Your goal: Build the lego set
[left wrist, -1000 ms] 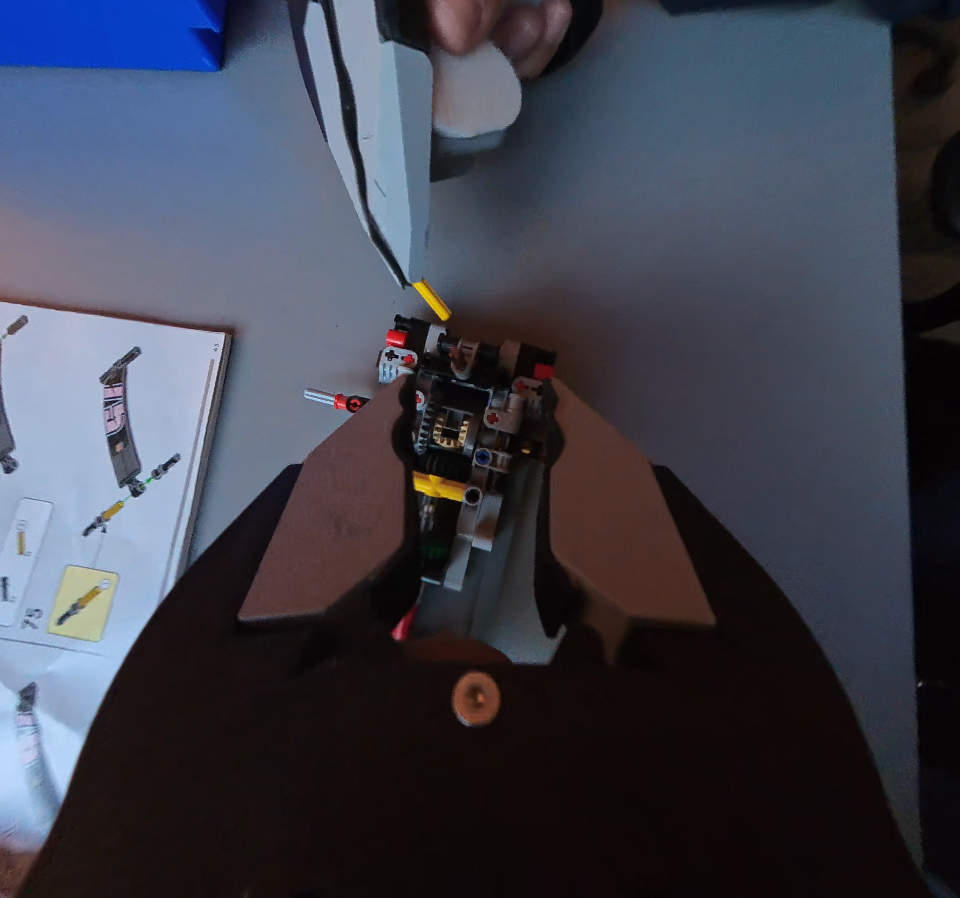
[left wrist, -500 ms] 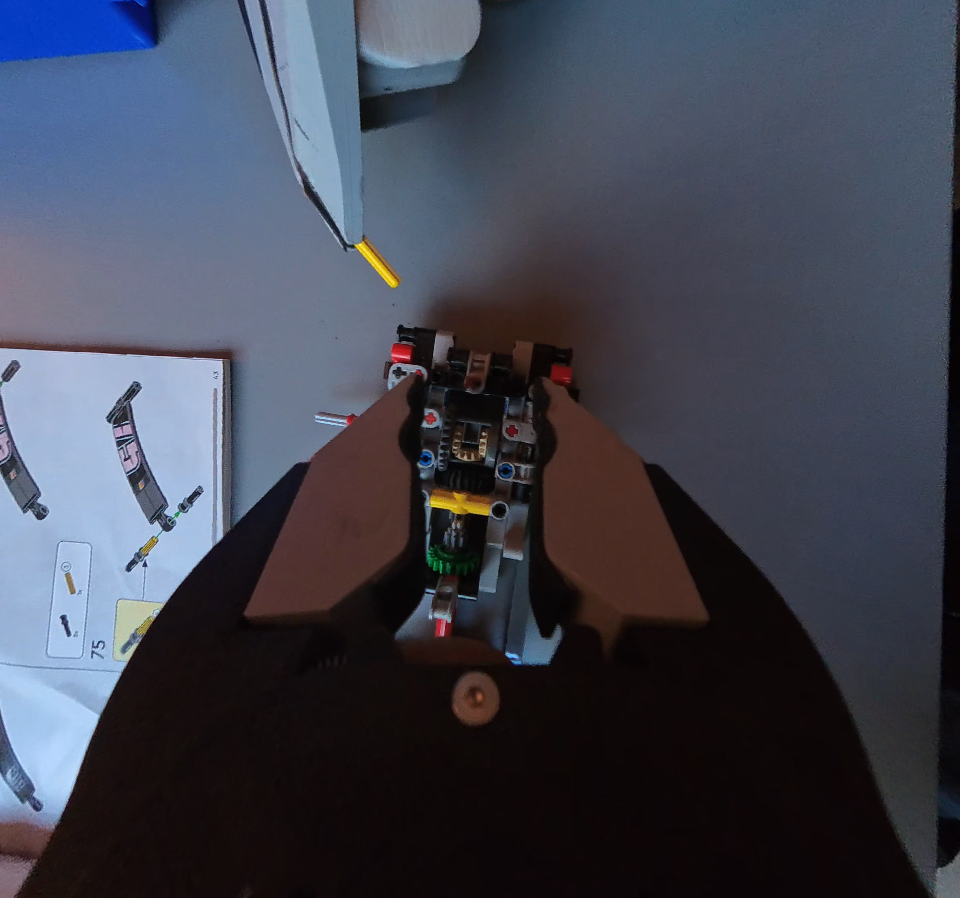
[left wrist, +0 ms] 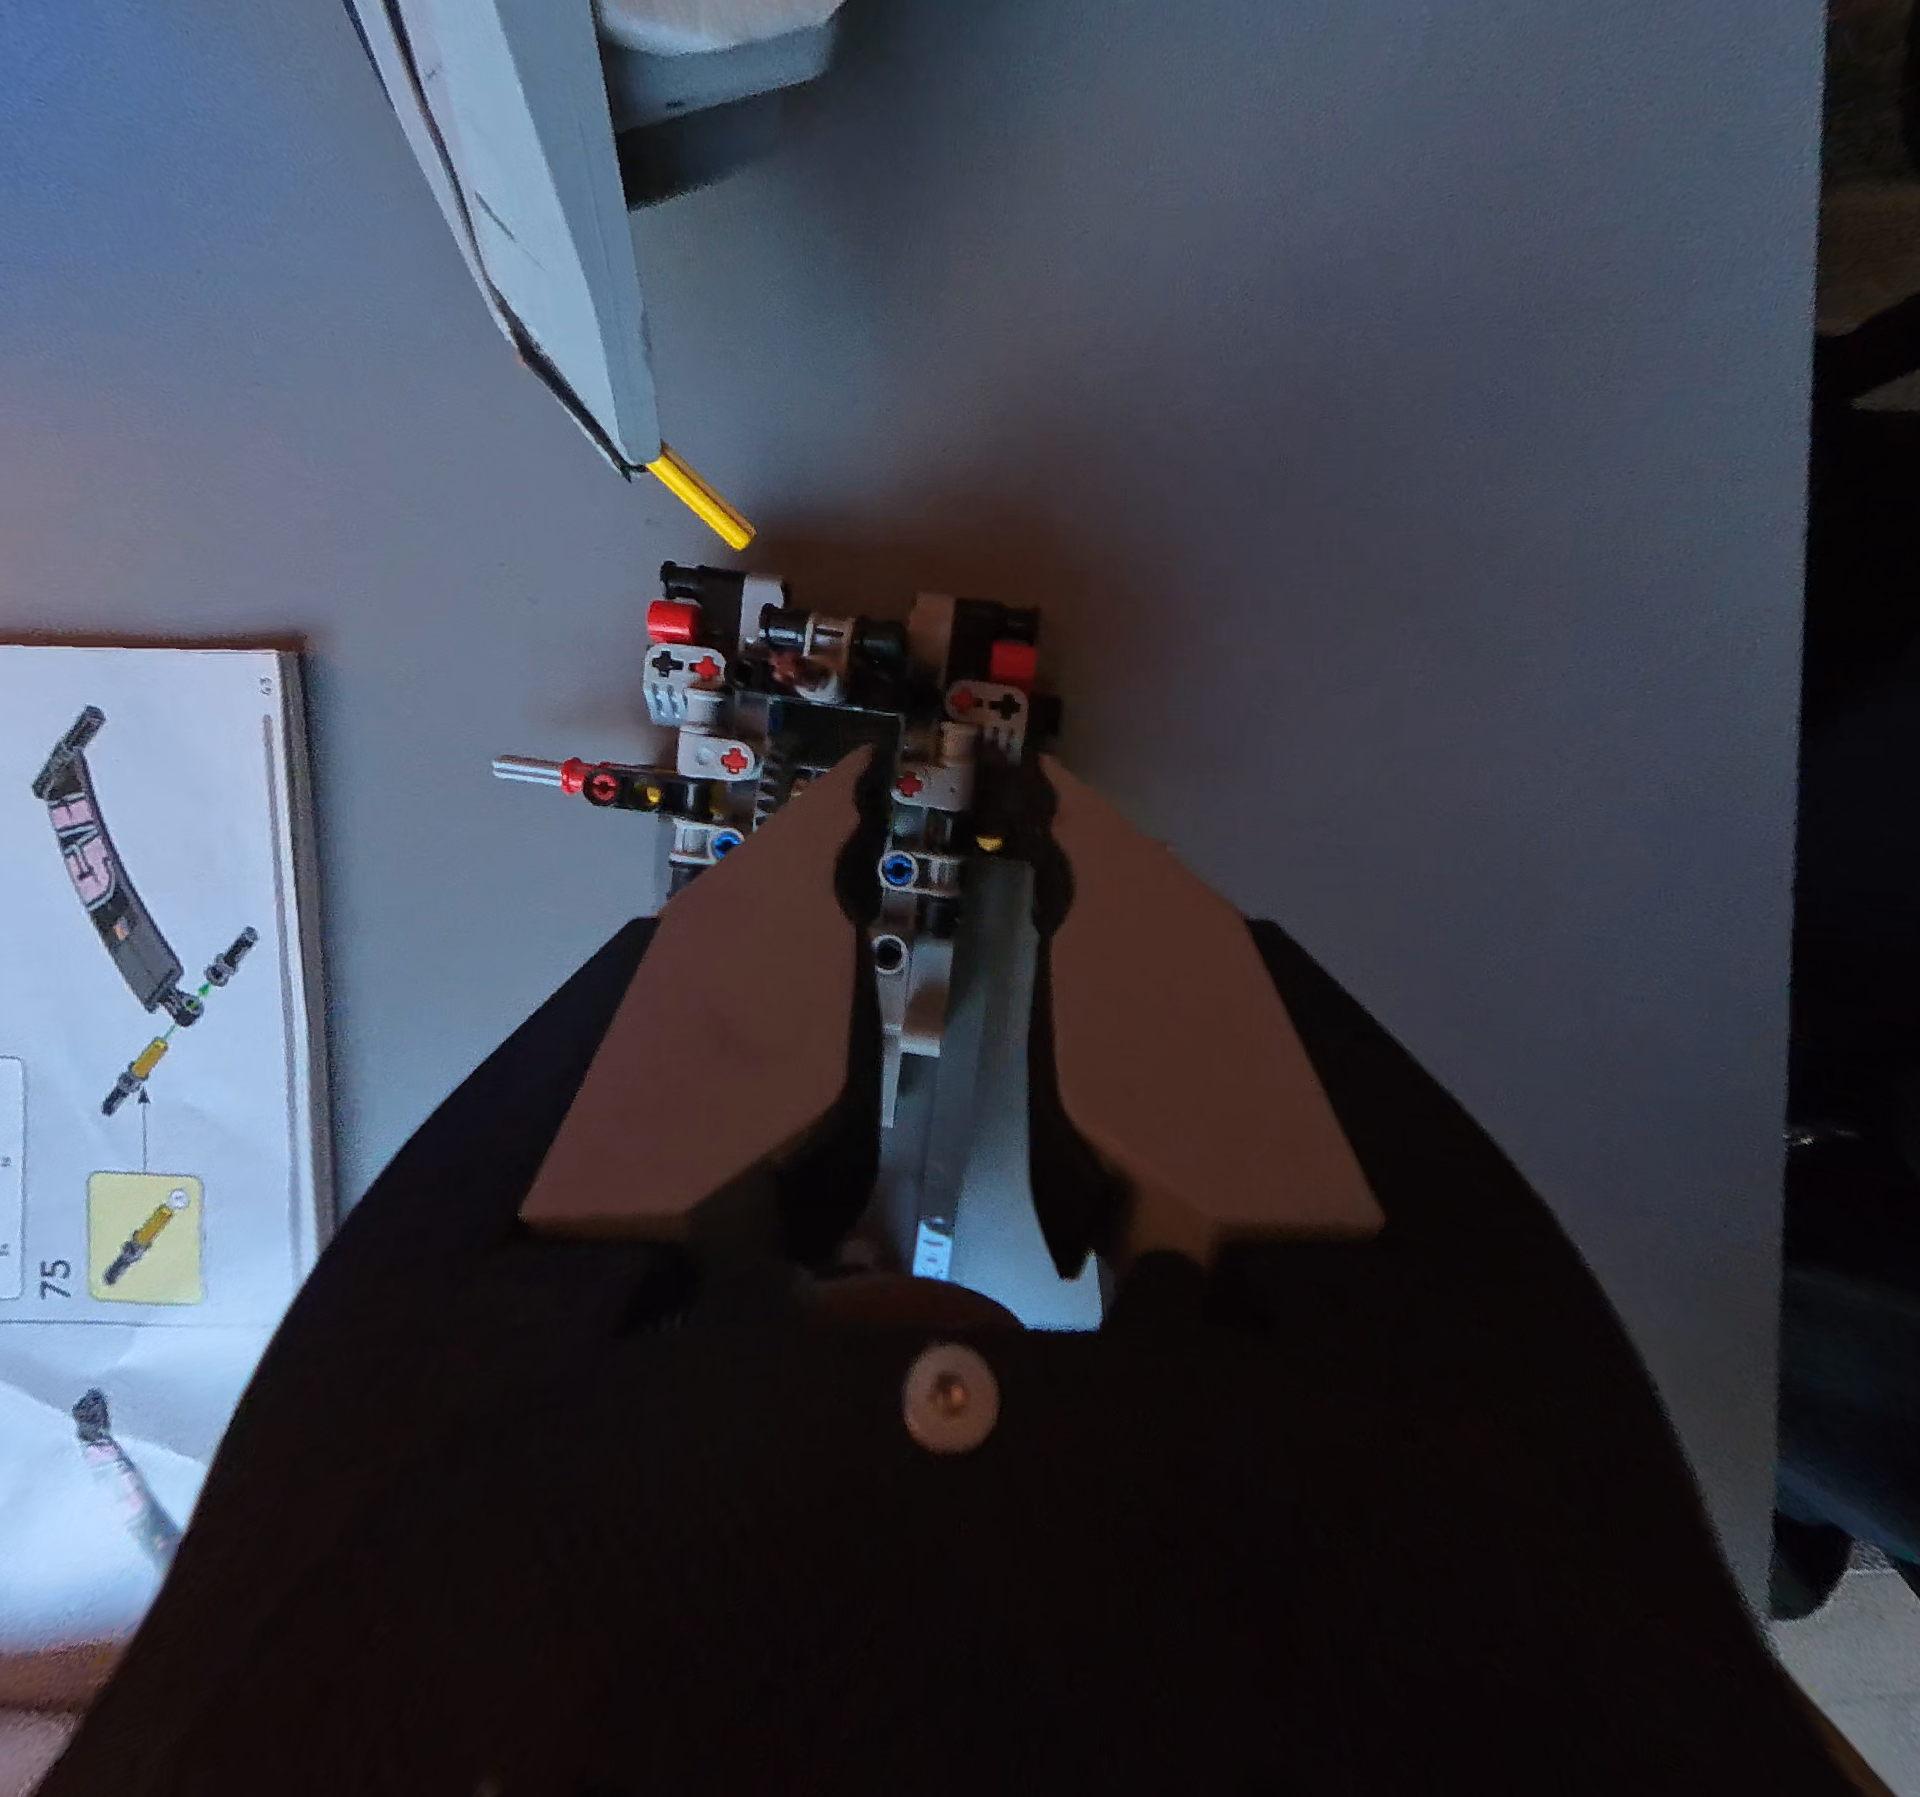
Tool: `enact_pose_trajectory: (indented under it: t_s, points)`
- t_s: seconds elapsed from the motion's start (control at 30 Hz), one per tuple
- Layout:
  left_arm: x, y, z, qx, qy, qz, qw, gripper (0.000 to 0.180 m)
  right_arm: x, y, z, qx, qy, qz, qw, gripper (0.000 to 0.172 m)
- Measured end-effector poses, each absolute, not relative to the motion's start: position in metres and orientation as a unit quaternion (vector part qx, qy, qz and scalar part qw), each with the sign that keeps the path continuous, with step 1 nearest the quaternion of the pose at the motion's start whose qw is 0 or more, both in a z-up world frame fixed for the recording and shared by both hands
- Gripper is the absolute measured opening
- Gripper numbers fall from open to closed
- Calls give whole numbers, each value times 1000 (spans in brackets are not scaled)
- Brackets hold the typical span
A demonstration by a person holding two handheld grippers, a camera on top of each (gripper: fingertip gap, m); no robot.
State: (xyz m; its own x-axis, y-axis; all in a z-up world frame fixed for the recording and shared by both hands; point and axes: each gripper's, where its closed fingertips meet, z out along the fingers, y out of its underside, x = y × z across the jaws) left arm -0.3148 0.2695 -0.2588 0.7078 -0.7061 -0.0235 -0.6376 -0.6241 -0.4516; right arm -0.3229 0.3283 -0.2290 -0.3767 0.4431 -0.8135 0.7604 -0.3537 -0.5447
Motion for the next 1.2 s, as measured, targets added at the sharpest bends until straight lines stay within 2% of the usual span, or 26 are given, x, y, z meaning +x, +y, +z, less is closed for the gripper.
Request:
enact_pose_trajectory:
  t_s: [0.3, 0.4, 0.5, 0.63, 0.83, 0.97, 1.07, 1.2]
  points:
    - [-308, 254, -254, -900, 368, -79, 219, 24, -321, 332, -229, 546, 557, -614, 117, 1]
    - [-309, 257, -239, -899, 334, -82, 273, 33, -320, 335, -222, 534, 555, -629, 104, 1]
    - [-319, 261, -215, -882, 277, -94, 369, 43, -321, 333, -214, 502, 568, -648, 78, 1]
    - [-338, 256, -190, -835, 220, -129, 488, 44, -322, 331, -211, 482, 569, -661, 79, 1]
    - [-365, 246, -198, -801, 218, -117, 546, 45, -314, 335, -183, 402, 566, -719, 28, 0]
    - [-377, 238, -196, -791, 172, -116, 576, 42, -316, 342, -179, 401, 555, -729, 9, 0]
    - [-371, 218, -185, -770, 146, -168, 598, 38, -322, 347, -181, 414, 553, -723, -3, 0]
    - [-352, 188, -178, -765, 169, -223, 580, 44, -339, 358, -182, 434, 538, -722, -25, 0]
